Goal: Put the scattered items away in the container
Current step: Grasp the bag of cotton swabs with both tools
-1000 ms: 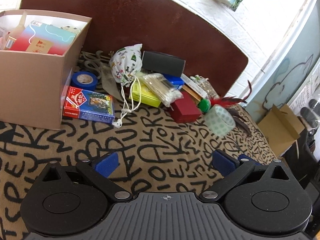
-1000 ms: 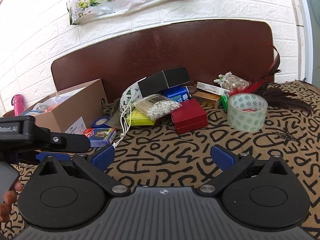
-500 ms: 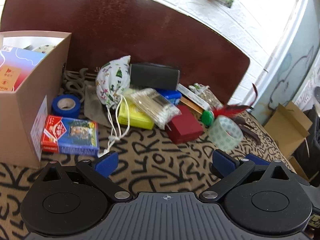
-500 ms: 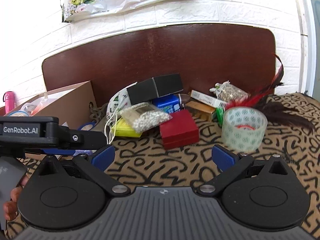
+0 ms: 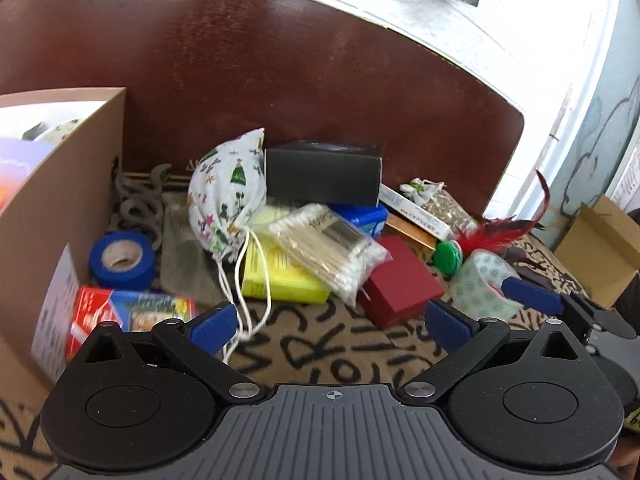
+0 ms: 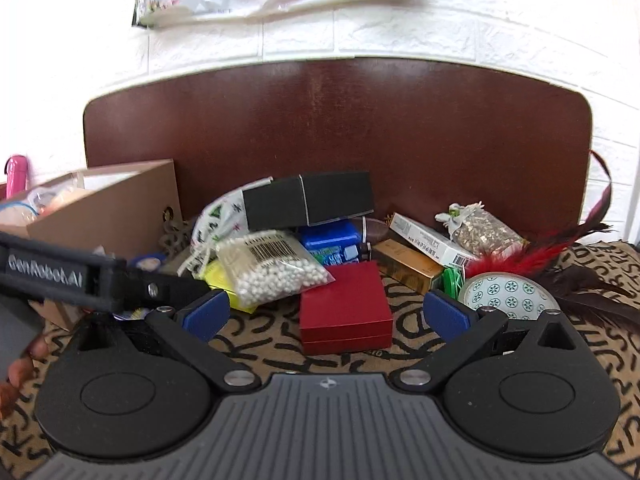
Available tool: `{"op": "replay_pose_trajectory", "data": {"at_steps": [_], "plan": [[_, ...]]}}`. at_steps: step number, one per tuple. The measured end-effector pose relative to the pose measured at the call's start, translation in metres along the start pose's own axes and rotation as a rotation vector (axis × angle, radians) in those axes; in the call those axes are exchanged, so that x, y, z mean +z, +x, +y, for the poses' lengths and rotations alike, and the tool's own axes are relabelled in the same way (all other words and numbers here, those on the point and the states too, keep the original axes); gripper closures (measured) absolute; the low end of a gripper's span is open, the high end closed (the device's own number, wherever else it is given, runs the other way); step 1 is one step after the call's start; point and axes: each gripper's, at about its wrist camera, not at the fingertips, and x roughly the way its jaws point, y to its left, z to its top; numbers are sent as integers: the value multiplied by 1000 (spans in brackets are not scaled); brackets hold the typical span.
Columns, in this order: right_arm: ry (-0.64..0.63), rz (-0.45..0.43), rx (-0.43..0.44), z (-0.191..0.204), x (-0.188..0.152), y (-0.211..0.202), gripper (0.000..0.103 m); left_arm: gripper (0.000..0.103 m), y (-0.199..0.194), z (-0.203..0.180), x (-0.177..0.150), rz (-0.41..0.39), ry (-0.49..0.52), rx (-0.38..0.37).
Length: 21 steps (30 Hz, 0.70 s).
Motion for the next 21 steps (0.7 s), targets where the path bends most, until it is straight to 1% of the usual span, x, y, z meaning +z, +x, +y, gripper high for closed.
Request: {"op": "replay_pose_trajectory", "data": {"at_steps": [3, 7, 9, 12, 14, 16, 18, 20, 21], "plan": [[-23, 5, 28, 0, -5, 12, 1, 0, 7, 2, 7, -7, -2, -3], [-44, -8, 102, 6, -8, 25, 1, 0, 20, 2, 16, -11, 20, 8], [-78, -13, 112, 13, -7, 34, 1, 0, 25, 4, 20, -13, 20, 15], [-136, -20, 119, 22, -4, 49, 3, 0, 35, 4, 31, -3, 14, 5], [-155, -14, 134, 27, -2, 61, 10, 0, 40, 1, 38, -4, 39, -10], [-157, -17, 140, 30, 1, 68, 14, 0, 44, -1, 42, -1, 61, -22], [-149, -36, 144, 32, 4, 71, 15, 0, 50, -1, 44, 8, 72, -39], [-165, -35, 138, 37, 6, 76, 20, 0, 59, 3, 45, 20, 71, -27], [-180, -31, 137, 39, 6, 79, 21, 1, 63, 5, 45, 31, 58, -18]]}}
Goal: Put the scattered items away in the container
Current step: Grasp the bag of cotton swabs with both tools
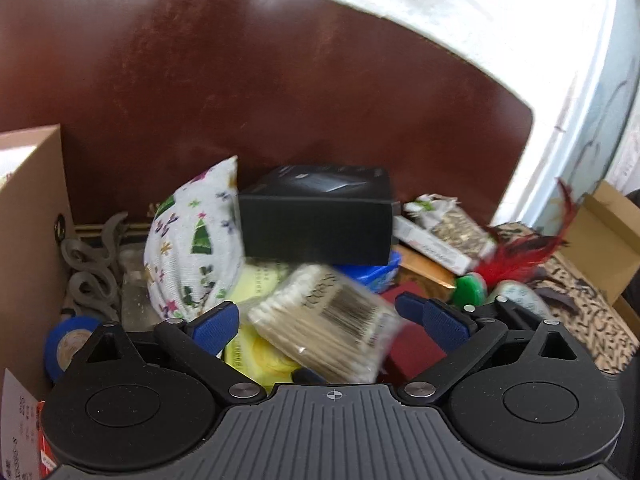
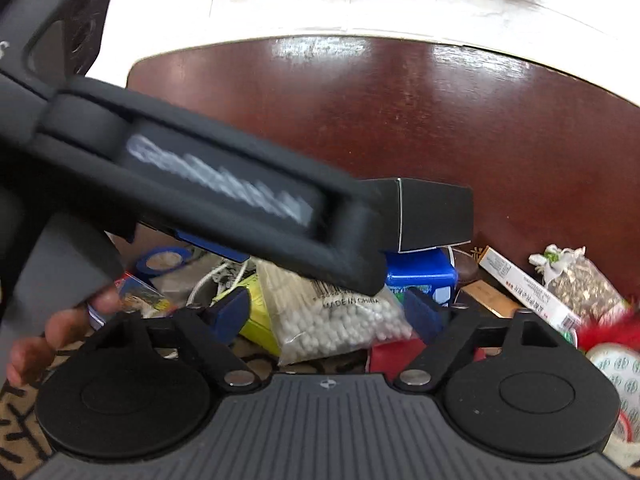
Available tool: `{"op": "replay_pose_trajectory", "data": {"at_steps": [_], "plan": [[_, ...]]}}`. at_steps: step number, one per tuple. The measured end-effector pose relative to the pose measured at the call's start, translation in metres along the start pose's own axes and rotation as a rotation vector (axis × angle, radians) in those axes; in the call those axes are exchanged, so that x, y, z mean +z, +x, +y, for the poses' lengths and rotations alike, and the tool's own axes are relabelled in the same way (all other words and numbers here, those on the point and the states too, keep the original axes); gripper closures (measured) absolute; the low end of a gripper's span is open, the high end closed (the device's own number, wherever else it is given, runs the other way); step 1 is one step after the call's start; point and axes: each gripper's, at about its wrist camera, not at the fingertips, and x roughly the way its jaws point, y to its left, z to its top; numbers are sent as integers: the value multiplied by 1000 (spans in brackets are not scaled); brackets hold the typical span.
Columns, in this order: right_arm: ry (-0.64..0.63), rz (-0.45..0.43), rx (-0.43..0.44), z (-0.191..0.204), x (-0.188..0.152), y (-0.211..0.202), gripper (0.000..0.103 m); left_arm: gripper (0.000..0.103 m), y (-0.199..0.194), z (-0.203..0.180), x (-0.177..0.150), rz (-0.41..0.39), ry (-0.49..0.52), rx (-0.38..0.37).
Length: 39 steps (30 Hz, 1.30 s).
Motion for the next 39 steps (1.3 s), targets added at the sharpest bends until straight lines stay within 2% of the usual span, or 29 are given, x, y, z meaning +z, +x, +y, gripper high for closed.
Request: {"op": "replay_pose_trajectory", "data": {"at_steps": [3, 5, 7, 9, 11, 13, 15, 23, 27, 30, 35, 39], "plan": [[-18, 13, 7, 4, -1, 8, 32, 5, 8, 8, -1, 35, -48, -21], [-20, 14, 5, 7, 0, 10, 36, 8, 8, 6, -2, 32, -23, -14], [1, 21, 1, 5, 1, 10, 39, 14, 9, 7, 0, 42, -33, -28], [34, 26, 10, 1, 2, 8, 43, 24, 7, 7, 1, 57, -39, -45], [57, 36, 15, -1, 4, 3, 47, 31, 4, 4, 1, 71, -32, -68], [68, 38, 24, -2, 5, -6, 51, 33, 1, -1, 0, 92, -23, -73], [71, 41, 18, -2, 7, -16, 55, 41, -1, -7, -4, 108, -5, -87], [91, 74, 22, 6, -2, -51, 56, 44, -19, -24, -24, 166, -28, -105], [101, 101, 39, 17, -10, -75, 55, 43, -44, -32, -41, 204, -9, -109], [160, 145, 54, 28, -16, -99, 54, 41, -65, -35, -56, 243, -12, -122], [194, 177, 46, 55, -25, -137, 53, 41, -99, -36, -84, 261, -63, -150], [221, 214, 75, 71, -31, -154, 53, 41, -120, -32, -104, 272, -98, -142]]}}
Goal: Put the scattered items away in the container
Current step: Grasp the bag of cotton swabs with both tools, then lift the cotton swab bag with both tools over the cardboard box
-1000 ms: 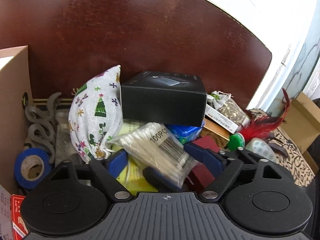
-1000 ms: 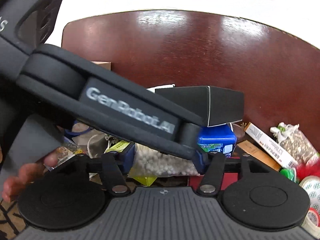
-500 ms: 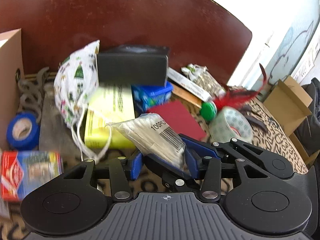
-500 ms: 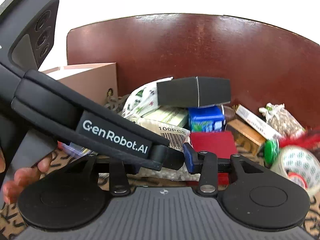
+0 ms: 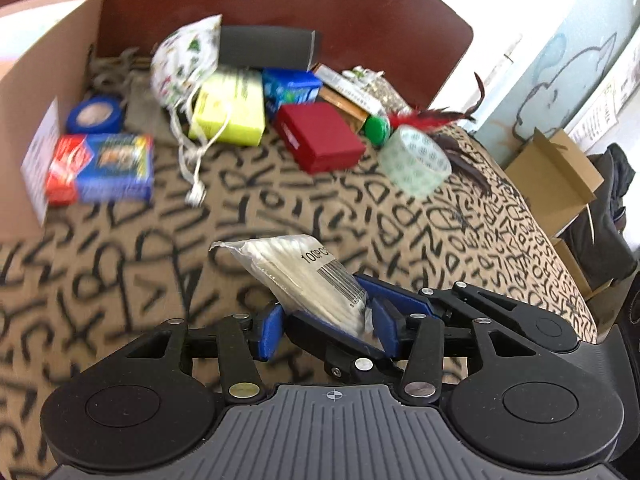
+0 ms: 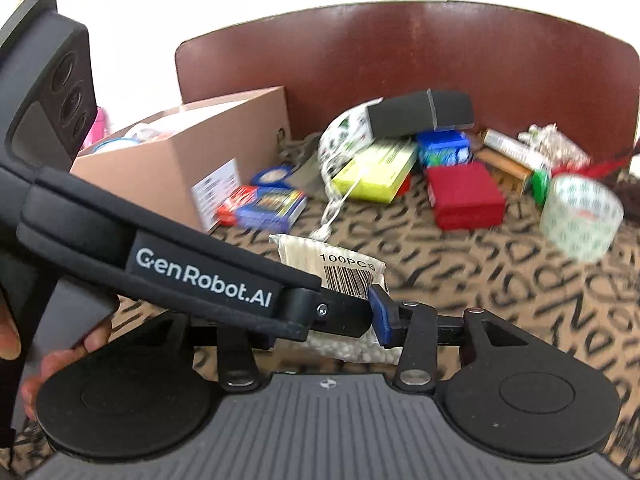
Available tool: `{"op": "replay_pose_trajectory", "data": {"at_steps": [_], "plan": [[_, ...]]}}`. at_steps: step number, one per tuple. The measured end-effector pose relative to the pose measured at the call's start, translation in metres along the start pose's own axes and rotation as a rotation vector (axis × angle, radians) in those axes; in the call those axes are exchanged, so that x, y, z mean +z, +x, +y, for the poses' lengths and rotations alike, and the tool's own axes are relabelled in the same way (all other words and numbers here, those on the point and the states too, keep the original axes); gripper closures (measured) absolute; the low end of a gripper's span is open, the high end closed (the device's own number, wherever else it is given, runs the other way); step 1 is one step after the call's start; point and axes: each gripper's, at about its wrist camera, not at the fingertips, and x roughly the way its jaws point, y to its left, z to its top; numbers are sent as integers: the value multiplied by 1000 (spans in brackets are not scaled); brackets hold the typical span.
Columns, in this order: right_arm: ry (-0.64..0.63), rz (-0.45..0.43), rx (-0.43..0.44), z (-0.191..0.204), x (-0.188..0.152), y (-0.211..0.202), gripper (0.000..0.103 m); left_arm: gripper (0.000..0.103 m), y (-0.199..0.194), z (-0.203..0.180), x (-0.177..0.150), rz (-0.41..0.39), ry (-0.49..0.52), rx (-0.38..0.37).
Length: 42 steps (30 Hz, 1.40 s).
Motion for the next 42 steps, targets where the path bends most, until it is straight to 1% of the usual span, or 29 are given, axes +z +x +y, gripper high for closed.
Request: {"op": "replay_pose_trajectory", "data": {"at_steps": [4, 7, 9, 11, 13, 14, 15, 20, 23, 25, 26, 29, 32, 34, 36, 38, 39, 41, 42], "plan": [[-9, 21, 14, 8, -8, 0, 52, 38, -4, 8, -12, 11, -40, 1], [17, 20, 25, 7, -12, 1, 51, 34, -5, 8, -18, -6, -44, 14], [48, 28, 45, 4, -14, 1, 50, 26, -6, 10, -24, -20, -51, 21], [75, 33, 56, 1, -17, 0, 49, 22, -8, 13, -28, -30, -67, 17], [75, 33, 43, 2, -20, -1, 47, 19, -10, 15, -30, -35, -74, 24], [74, 32, 37, 2, -21, -1, 45, 15, -11, 17, -31, -41, -75, 30], [75, 31, 33, 2, -22, -2, 44, 13, -13, 18, -32, -48, -79, 39], [78, 34, 14, -2, -27, -5, 38, 9, -18, 27, -28, -72, -100, 36], [87, 36, 5, -6, -29, -8, 33, 8, -11, 29, -22, -56, -110, 21], [86, 39, 1, -8, -30, -9, 31, 8, -3, 29, -21, -28, -122, -19], [83, 43, -2, -8, -31, -9, 28, 8, 1, 29, -21, -14, -125, -28], [79, 56, -3, -9, -34, -6, 27, 6, 9, 24, -24, -30, -101, -24], [79, 59, 2, -8, -35, -2, 27, 6, 14, 22, -24, -41, -103, -25], [71, 65, 5, -6, -35, 2, 26, 8, 16, 19, -23, -42, -85, -22], [74, 65, 6, -6, -36, 6, 26, 22, 18, 15, -23, -39, -49, -4], [77, 67, 5, -6, -36, 9, 28, 26, 18, 15, -23, -38, -30, 5], [74, 66, 6, -6, -36, 9, 29, 27, 18, 17, -23, -38, -36, -3], [64, 69, 9, -6, -35, 10, 34, 27, 16, 24, -22, -38, -67, -28], [60, 72, 10, -5, -34, 10, 35, 29, 15, 26, -21, -39, -85, -35]]}}
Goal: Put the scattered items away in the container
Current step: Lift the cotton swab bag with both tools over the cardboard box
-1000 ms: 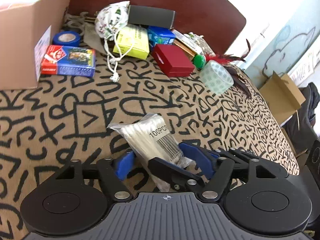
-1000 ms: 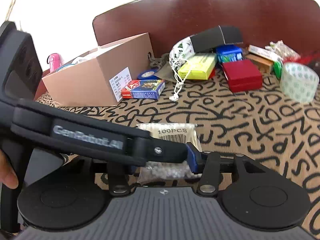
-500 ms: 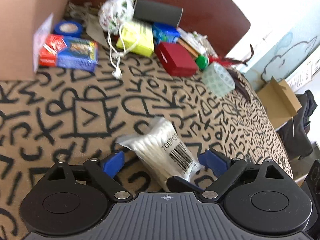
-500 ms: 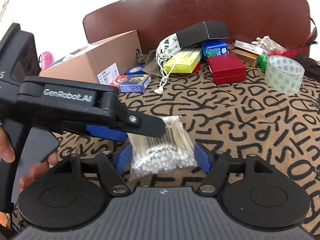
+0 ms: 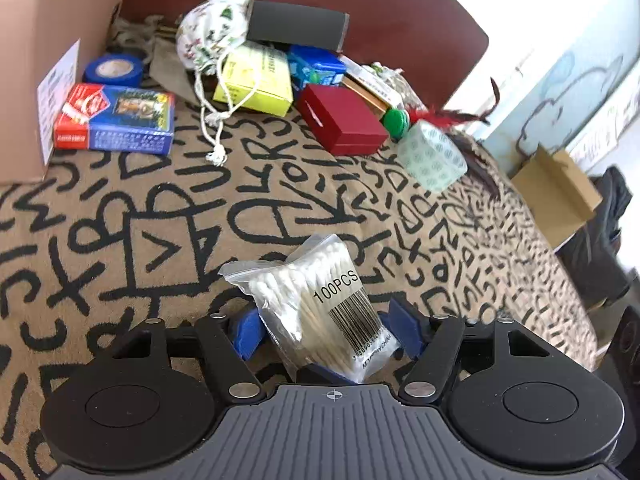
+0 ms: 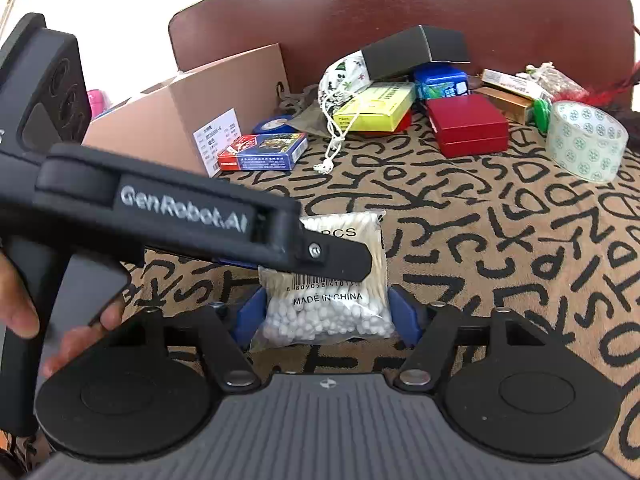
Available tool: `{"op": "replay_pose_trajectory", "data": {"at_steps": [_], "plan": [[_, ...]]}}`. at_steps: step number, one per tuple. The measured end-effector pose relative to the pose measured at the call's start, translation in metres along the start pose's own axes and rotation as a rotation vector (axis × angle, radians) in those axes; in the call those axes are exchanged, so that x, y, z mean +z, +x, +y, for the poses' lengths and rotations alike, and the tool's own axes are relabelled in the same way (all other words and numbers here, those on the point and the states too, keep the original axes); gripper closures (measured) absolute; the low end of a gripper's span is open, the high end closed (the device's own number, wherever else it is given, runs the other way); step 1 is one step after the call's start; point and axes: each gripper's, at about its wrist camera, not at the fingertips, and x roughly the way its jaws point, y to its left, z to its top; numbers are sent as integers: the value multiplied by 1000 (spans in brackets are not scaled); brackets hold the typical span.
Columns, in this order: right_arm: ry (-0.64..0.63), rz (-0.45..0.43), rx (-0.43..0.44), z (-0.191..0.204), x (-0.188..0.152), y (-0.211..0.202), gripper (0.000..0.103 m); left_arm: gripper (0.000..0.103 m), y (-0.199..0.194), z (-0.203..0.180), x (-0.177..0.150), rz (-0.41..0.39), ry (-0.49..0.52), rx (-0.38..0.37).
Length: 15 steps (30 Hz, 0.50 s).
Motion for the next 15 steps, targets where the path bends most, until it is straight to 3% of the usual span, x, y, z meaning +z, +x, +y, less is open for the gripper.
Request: {"op": "replay_pose_trajectory", "data": {"at_steps": [5, 15], "plan": [[-22, 15, 26, 12, 13, -4, 41, 42, -19, 5, 2, -20, -39, -4], [-234, -125, 159, 81, 79, -15, 41, 41, -121, 18, 26, -292, -53, 26]]}}
